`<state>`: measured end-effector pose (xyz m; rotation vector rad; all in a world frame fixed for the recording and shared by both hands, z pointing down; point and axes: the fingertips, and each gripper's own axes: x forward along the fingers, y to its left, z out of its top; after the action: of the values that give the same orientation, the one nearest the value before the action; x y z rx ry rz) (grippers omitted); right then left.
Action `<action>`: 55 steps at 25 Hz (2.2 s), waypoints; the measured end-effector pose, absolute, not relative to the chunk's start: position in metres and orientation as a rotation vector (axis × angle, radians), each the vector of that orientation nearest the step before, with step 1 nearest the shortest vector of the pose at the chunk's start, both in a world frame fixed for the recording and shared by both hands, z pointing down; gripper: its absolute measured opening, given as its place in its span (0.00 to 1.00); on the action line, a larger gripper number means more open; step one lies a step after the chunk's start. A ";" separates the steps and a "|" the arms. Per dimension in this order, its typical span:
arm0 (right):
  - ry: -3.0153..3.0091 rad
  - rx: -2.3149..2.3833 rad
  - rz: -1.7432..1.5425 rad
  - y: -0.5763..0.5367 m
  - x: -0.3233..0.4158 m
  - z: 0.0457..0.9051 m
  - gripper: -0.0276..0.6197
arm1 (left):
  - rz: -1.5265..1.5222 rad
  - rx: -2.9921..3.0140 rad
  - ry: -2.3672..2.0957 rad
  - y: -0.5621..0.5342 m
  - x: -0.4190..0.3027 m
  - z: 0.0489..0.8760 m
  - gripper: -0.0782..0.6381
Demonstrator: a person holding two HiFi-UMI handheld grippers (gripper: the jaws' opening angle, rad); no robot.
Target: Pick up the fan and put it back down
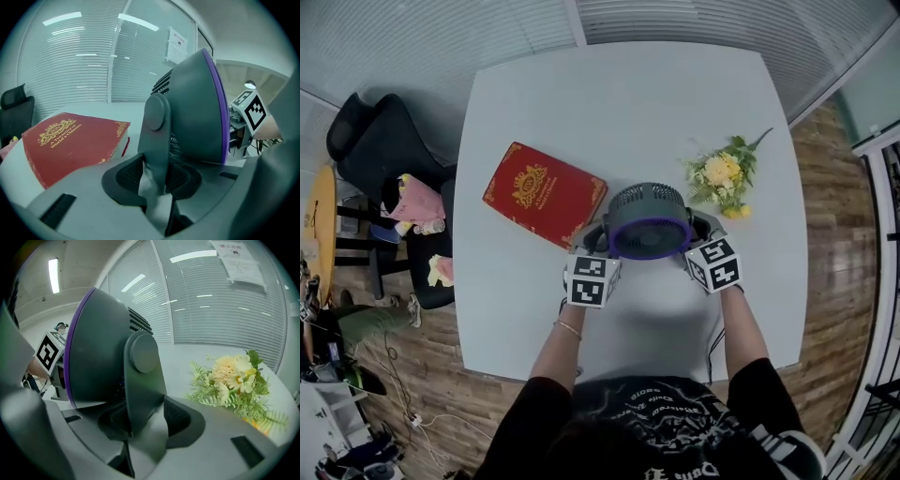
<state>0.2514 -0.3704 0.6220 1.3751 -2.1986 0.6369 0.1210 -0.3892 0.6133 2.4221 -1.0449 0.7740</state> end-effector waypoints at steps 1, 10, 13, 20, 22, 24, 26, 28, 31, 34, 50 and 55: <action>-2.200 1.370 0.631 -0.370 0.251 0.622 0.30 | 0.777 2.423 -1.045 -0.389 0.121 0.614 0.27; -2.213 1.329 0.589 -0.363 0.250 0.624 0.33 | 0.849 2.505 -1.029 -0.385 0.121 0.619 0.30; -2.229 1.311 0.585 -0.360 0.251 0.622 0.35 | 0.865 2.507 -1.023 -0.384 0.121 0.620 0.31; -2.212 1.300 0.569 -0.348 0.256 0.618 0.48 | 0.884 2.473 -0.974 -0.371 0.118 0.619 0.46; -2.206 1.302 0.559 -0.340 0.255 0.614 0.50 | 0.878 2.467 -0.963 -0.364 0.114 0.616 0.48; -2.206 1.311 0.557 -0.331 0.254 0.610 0.50 | 0.876 2.469 -0.964 -0.356 0.109 0.611 0.49; -2.208 1.326 0.559 -0.321 0.252 0.604 0.50 | 0.867 2.473 -0.962 -0.347 0.105 0.605 0.50; -2.207 1.342 0.556 -0.310 0.249 0.598 0.51 | 0.853 2.484 -0.960 -0.336 0.101 0.599 0.50; -2.209 1.368 0.548 -0.293 0.243 0.588 0.51 | 0.825 2.505 -0.955 -0.318 0.097 0.586 0.50; -2.216 1.391 0.545 -0.279 0.236 0.577 0.51 | 0.804 2.539 -0.942 -0.300 0.094 0.572 0.50; -2.247 1.531 0.405 -0.197 0.188 0.502 0.51 | 0.606 2.634 -0.962 -0.207 0.049 0.510 0.51; -2.244 1.552 0.371 -0.163 0.168 0.493 0.51 | 0.557 2.688 -0.960 -0.176 0.038 0.493 0.51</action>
<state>0.1677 -0.1634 0.4930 1.5524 -2.2445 0.3708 0.0377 -0.1762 0.4925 2.6881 -0.9600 0.5567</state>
